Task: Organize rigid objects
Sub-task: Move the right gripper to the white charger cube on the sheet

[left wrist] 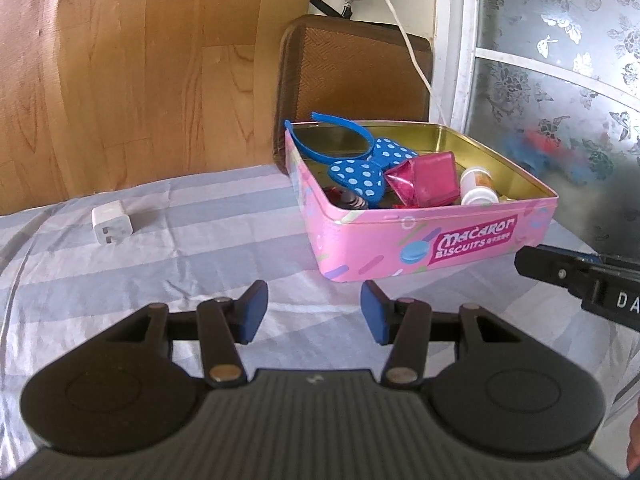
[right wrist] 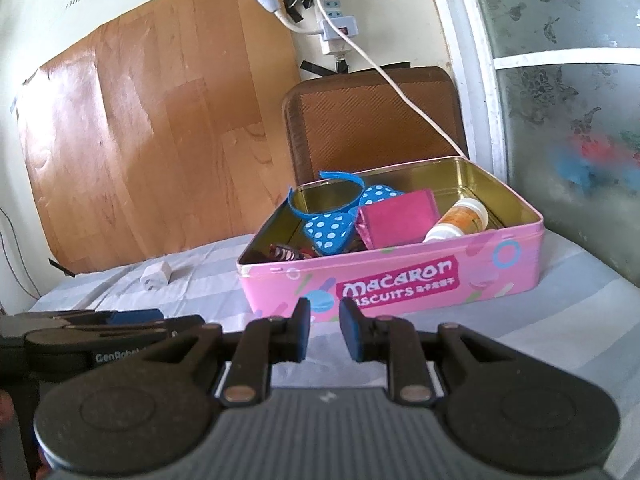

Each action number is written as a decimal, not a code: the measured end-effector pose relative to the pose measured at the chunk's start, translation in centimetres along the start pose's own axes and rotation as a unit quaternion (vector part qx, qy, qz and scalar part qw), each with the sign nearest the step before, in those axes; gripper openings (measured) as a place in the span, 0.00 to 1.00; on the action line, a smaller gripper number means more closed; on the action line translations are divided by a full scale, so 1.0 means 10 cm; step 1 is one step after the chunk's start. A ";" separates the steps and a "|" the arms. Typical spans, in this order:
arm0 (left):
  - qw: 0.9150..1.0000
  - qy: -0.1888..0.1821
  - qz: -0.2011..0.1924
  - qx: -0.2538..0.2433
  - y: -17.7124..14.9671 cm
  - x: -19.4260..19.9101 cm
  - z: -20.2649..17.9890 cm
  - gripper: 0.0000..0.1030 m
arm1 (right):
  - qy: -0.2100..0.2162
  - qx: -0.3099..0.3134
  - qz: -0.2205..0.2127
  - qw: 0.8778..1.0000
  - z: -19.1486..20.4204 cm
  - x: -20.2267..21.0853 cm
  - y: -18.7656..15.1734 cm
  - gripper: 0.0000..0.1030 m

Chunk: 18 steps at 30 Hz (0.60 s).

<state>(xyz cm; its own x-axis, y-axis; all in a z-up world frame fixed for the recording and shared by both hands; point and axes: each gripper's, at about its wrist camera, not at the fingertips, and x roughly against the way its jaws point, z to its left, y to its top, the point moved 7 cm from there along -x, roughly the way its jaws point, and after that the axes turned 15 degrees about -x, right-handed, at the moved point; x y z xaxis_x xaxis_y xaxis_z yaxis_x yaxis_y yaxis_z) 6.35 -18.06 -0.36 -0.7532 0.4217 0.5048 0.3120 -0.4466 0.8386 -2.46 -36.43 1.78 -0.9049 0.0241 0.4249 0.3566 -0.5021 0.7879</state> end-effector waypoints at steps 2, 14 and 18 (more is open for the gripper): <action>1.000 0.003 0.000 -0.002 -0.02 -0.01 0.02 0.52 | 0.000 0.002 0.002 1.000 0.02 -0.02 -0.02 0.19; 1.000 0.024 0.013 0.012 -0.16 -0.11 0.38 0.52 | -0.001 0.021 0.027 0.999 0.20 -0.22 -0.15 0.22; 0.999 0.041 0.020 0.018 -0.25 -0.15 0.61 0.53 | 0.002 0.031 0.039 0.999 0.31 -0.32 -0.21 0.22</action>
<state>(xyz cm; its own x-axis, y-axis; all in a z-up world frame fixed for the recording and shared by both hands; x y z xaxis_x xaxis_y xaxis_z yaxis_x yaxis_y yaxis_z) 10.25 -12.75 -1.91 -0.7847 0.3370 0.5202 0.3618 -0.4324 0.8259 0.41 -32.80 0.11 -0.8747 -0.0164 0.4844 0.4395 -0.4485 0.7783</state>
